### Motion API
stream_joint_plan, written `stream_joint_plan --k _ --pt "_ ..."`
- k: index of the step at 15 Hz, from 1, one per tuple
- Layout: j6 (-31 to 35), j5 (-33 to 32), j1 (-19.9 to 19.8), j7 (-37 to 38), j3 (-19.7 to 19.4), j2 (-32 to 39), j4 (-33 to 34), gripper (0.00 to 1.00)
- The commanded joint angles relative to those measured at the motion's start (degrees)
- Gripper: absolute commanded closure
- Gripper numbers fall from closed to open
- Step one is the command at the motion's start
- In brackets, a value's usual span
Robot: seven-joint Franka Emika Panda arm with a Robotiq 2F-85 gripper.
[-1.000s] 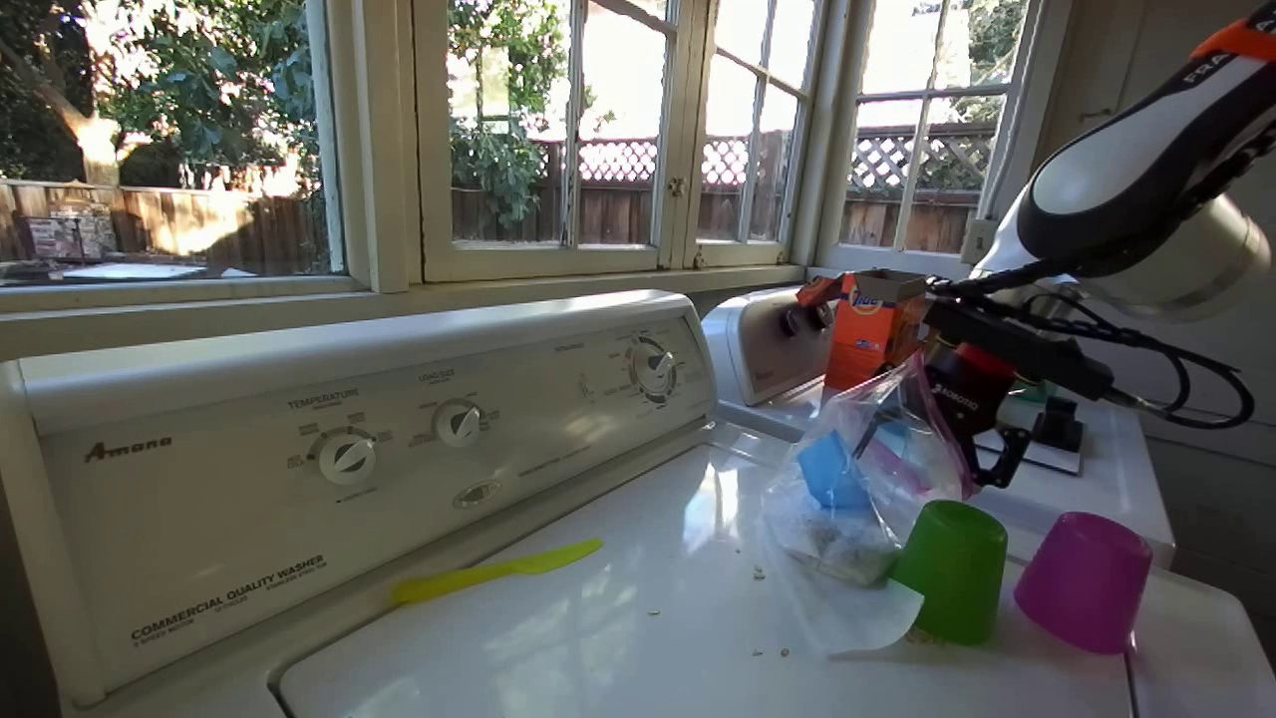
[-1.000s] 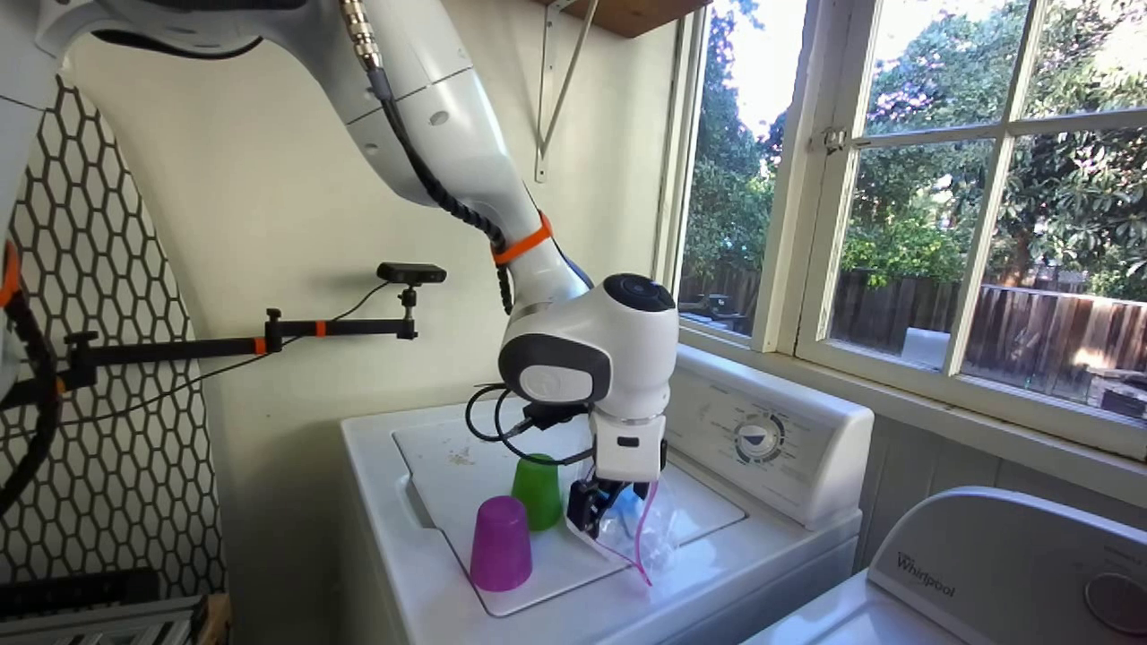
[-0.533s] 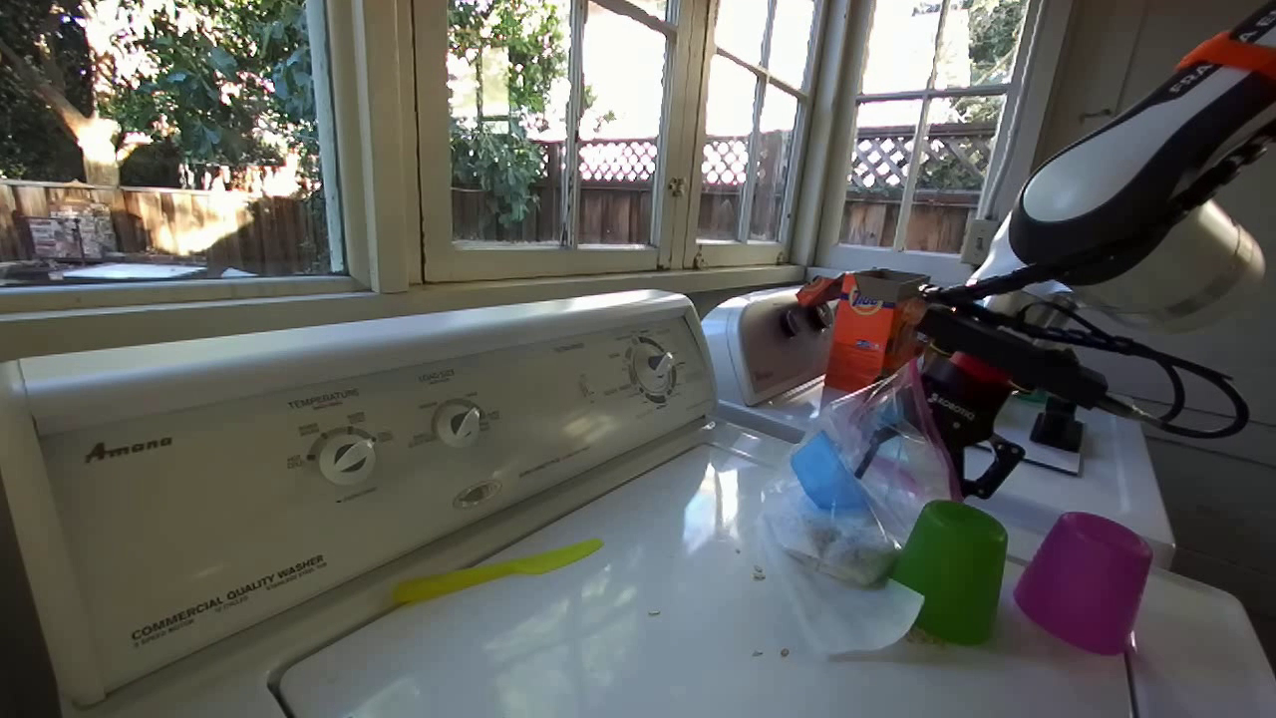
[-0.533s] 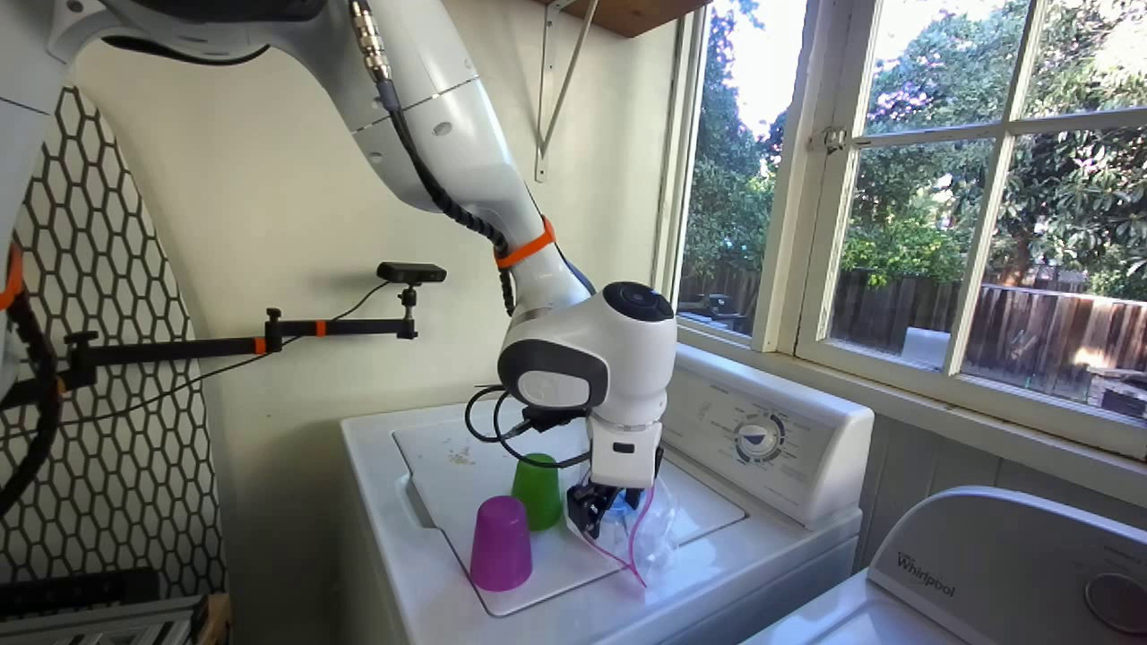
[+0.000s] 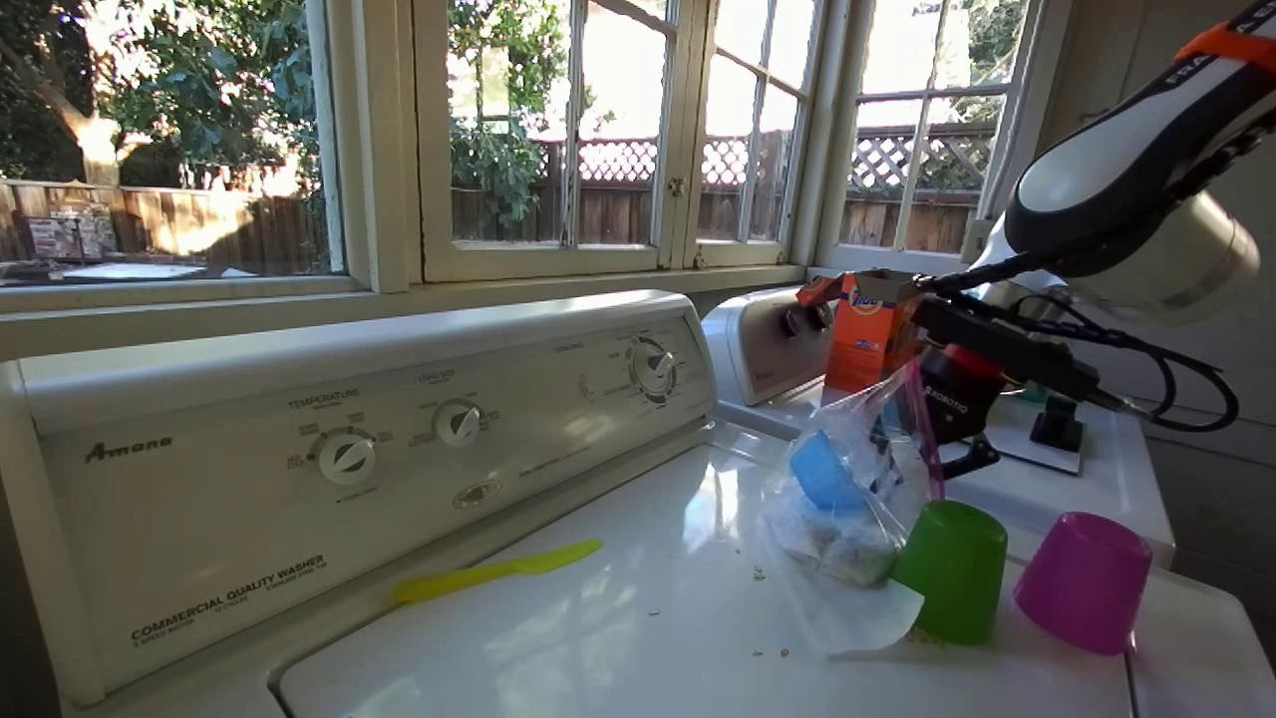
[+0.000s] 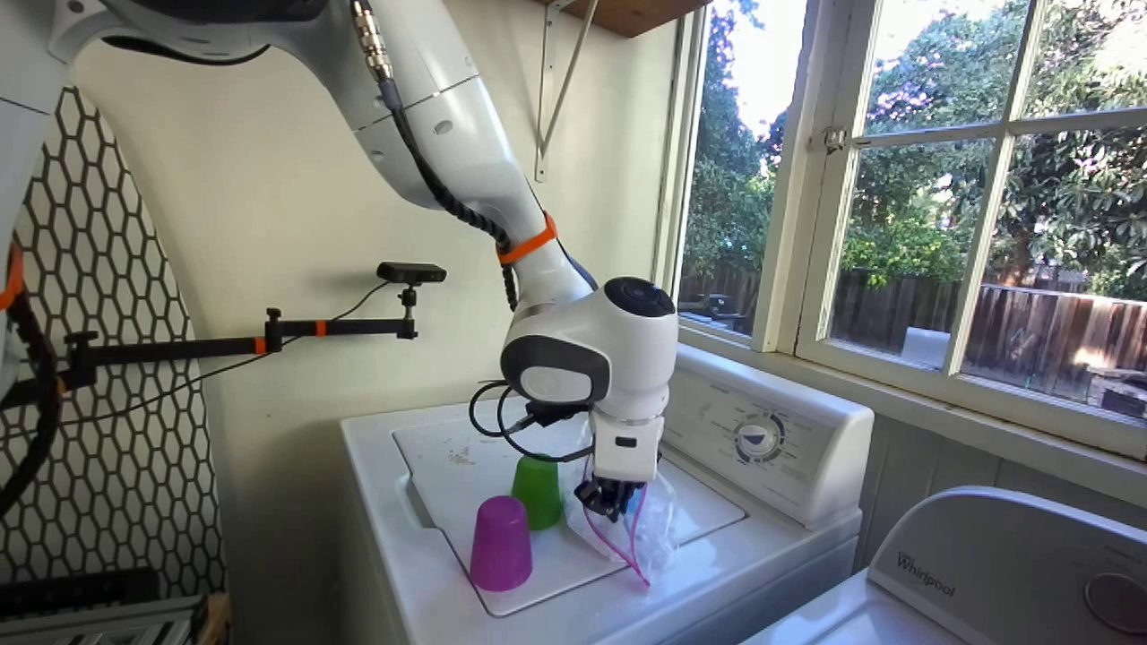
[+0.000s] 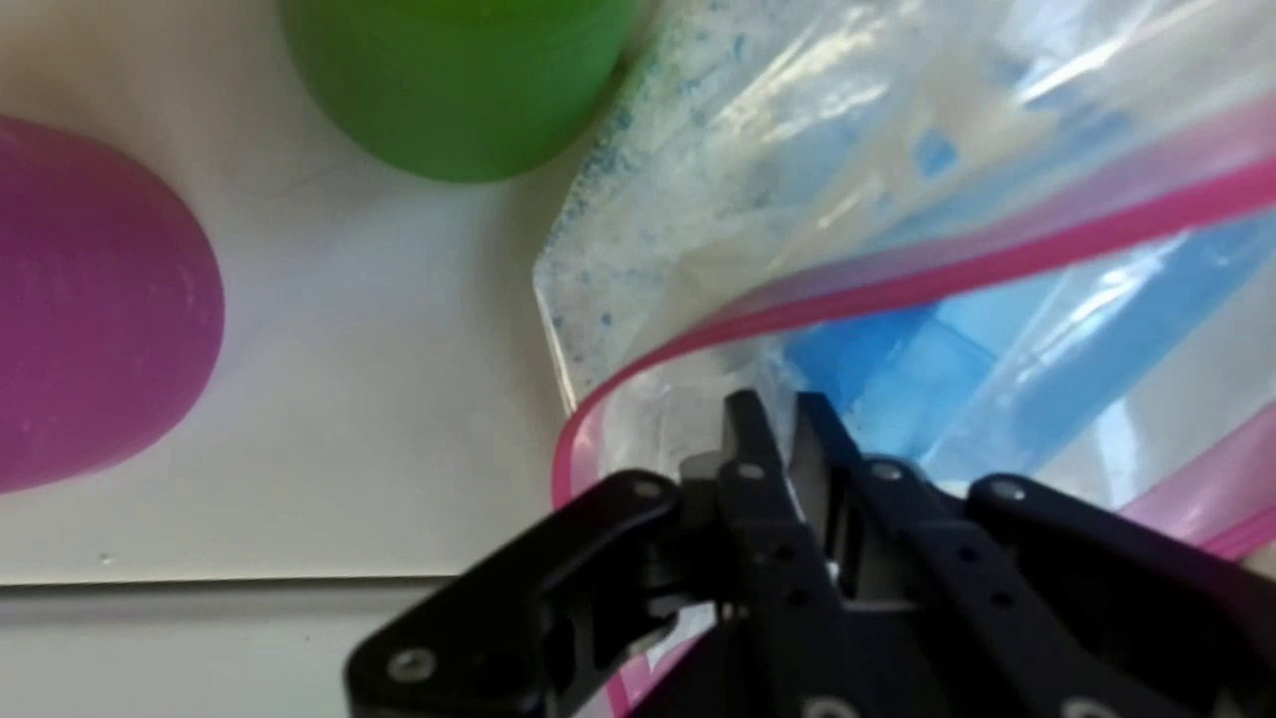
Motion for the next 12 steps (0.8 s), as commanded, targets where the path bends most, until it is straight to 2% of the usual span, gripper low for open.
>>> stream_joint_plan --k 1,2,3,4,12 --pt "2.6 1.4 0.1 -1.3 0.5 0.3 0.3 1.0" --pt "3.4 1.2 0.2 -1.2 0.5 0.2 0.2 0.74" --pt "4.1 1.3 0.2 -1.3 0.5 0.3 0.3 0.74" --pt "4.8 1.4 0.1 -1.3 0.6 0.4 0.6 0.68" --pt "6.9 0.7 0.3 -0.6 0.5 1.8 1.5 0.08"
